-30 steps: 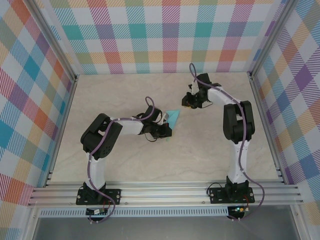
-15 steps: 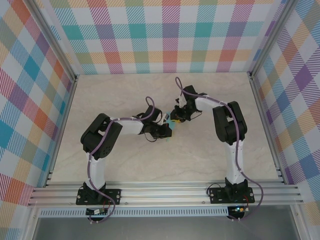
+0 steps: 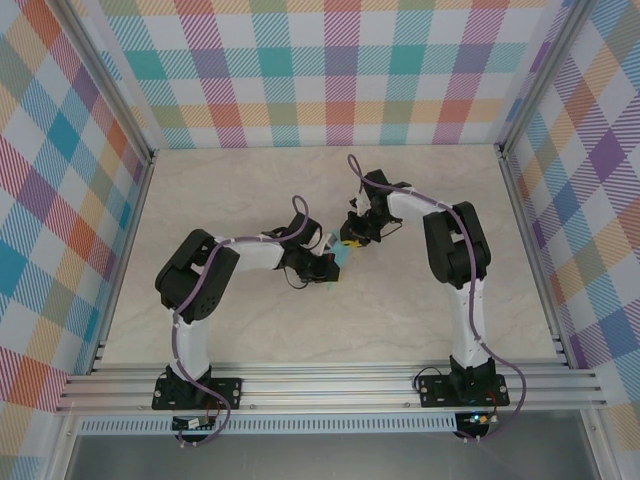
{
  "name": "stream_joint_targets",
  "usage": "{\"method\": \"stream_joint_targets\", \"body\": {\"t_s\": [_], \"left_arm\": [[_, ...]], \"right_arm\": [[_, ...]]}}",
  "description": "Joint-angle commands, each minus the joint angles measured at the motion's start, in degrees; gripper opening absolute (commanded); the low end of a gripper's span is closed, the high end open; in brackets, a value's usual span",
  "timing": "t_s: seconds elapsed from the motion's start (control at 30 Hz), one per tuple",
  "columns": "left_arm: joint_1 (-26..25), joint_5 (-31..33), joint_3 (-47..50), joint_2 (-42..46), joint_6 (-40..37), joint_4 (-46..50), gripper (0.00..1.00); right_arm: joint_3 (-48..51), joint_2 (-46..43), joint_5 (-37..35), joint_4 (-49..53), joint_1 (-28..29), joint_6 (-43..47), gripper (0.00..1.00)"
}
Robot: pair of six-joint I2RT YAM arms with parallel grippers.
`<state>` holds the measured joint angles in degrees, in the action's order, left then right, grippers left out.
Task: Fold a paper plane with a square sheet of paper (fold left side to right side)
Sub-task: Fold the wing for the fifth time at the center of the table.
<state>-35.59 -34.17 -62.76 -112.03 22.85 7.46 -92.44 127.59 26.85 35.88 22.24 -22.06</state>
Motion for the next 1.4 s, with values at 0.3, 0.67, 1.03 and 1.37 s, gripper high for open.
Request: {"method": "stream_joint_targets", "body": {"t_s": [0.3, 0.67, 1.03, 1.37], "left_arm": [[-1.5, -3.7, 4.5, 1.8, -1.5, 10.8, 0.03], [-1.7, -4.0, 7.1, 3.5, -1.5, 10.5, 0.04], [-1.9, -4.2, 8.7, 4.9, -1.4, 10.2, 0.04], [-0.9, -3.4, 8.7, 12.7, 0.3, 7.5, 0.07]], "right_arm": [[-2.7, 3.5, -4.9, 1.5, 0.1, 0.2, 0.15], [-3.6, 3.9, -5.3, 2.2, 0.2, 0.4, 0.15], [-3.9, 4.1, -5.6, 2.6, 0.4, 1.1, 0.15], [-1.0, -0.6, -2.4, -3.7, 0.3, 1.0, 0.21]]}}
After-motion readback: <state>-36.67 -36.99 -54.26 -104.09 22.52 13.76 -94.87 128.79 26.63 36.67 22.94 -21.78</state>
